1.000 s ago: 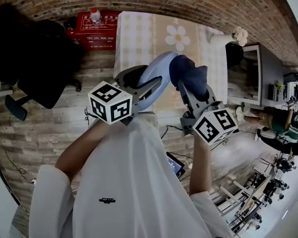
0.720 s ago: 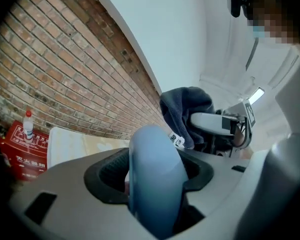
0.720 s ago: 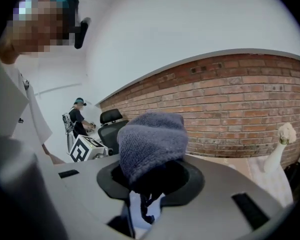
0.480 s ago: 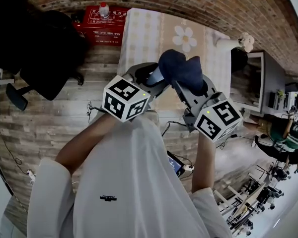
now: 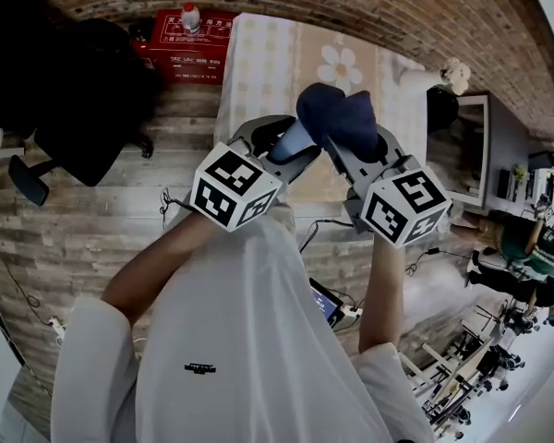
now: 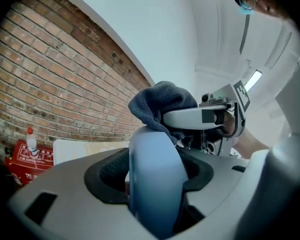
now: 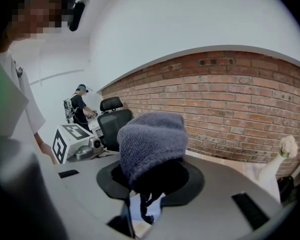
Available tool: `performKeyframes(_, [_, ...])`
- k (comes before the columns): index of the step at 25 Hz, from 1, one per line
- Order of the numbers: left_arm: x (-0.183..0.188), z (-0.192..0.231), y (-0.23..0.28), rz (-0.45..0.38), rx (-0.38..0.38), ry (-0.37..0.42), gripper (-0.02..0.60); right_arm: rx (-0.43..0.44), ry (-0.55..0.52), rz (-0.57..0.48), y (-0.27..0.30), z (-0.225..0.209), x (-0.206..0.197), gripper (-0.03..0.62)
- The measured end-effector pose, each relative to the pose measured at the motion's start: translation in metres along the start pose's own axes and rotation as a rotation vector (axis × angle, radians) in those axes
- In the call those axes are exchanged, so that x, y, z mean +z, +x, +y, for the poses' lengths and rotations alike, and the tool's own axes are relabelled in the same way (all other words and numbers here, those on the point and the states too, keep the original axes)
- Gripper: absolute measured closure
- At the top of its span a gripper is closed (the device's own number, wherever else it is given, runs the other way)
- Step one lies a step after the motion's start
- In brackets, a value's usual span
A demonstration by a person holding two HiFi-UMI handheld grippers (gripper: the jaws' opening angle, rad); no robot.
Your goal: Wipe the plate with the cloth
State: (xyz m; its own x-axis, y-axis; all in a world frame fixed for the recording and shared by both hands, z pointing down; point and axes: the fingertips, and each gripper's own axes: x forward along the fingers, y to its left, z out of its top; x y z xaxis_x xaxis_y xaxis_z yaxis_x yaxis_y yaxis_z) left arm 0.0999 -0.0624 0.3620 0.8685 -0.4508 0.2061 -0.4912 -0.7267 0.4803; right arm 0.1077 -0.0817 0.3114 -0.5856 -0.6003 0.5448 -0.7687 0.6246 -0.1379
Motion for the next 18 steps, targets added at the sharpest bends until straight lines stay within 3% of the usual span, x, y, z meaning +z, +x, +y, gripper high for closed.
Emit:
performKeyframes(13, [0.008, -0.007, -0.014, -0.037, -0.006, 0.048, 0.322, -0.070, 0.043, -0.007, 0.002, -0.046, 0.003, 0.462])
performKeyframes(18, [0.010, -0.006, -0.017, -0.043, -0.024, 0.032, 0.322, -0.086, 0.060, 0.005, 0.005, -0.061, -0.003, 0.462])
